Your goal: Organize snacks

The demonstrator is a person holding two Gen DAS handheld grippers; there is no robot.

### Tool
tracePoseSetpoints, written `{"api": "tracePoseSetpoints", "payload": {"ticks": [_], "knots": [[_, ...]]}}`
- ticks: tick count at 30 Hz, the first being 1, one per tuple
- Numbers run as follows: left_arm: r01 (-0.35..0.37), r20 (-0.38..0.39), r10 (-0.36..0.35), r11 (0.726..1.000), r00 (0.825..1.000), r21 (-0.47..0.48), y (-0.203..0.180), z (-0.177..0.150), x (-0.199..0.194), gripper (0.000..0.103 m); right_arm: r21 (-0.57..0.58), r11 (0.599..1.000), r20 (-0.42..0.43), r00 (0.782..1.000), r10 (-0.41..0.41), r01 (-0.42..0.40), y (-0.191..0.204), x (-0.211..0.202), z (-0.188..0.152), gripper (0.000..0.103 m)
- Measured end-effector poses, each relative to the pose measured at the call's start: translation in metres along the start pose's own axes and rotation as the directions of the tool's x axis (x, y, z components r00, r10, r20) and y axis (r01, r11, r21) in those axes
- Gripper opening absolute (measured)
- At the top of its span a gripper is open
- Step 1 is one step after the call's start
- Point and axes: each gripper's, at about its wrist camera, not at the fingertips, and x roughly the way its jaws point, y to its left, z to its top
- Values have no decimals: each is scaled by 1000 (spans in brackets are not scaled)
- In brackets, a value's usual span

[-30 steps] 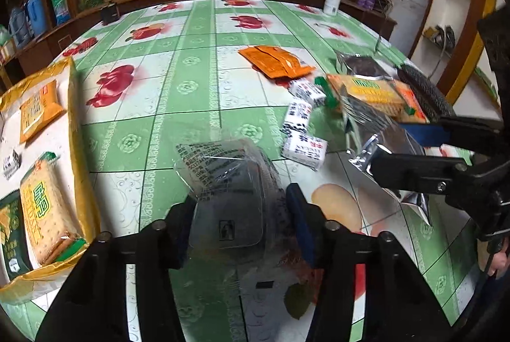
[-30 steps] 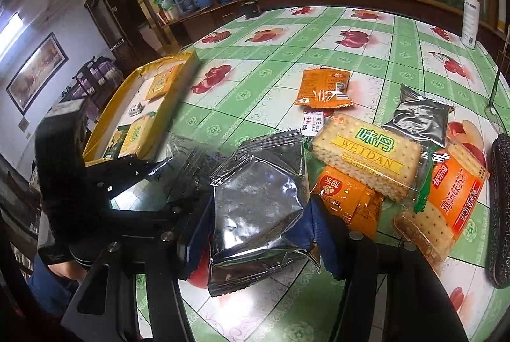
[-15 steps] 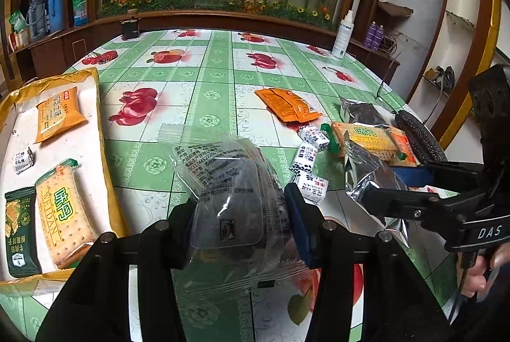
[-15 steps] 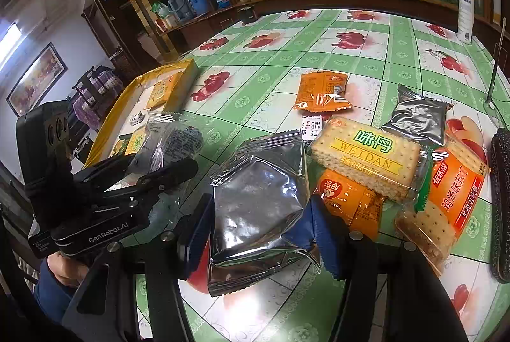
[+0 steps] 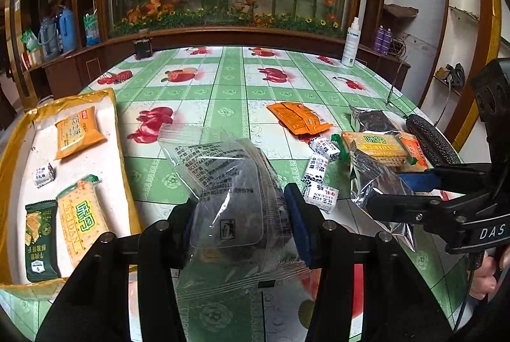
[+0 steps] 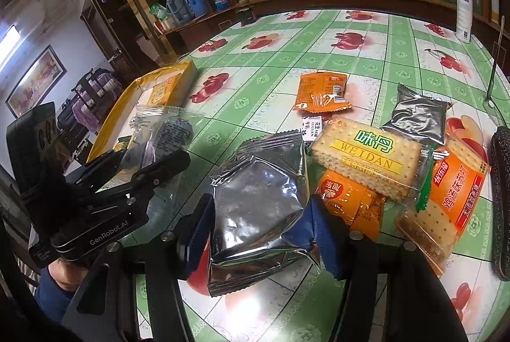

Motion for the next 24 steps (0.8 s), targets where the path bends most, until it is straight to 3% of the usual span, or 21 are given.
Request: {"api": "tracePoseSetpoints", "payload": {"ticks": [24], "knots": [[-21, 59, 20, 1000, 998, 20, -3, -1, -11, 48, 96, 995, 14, 1000, 6, -7, 3, 14, 3, 61]]}}
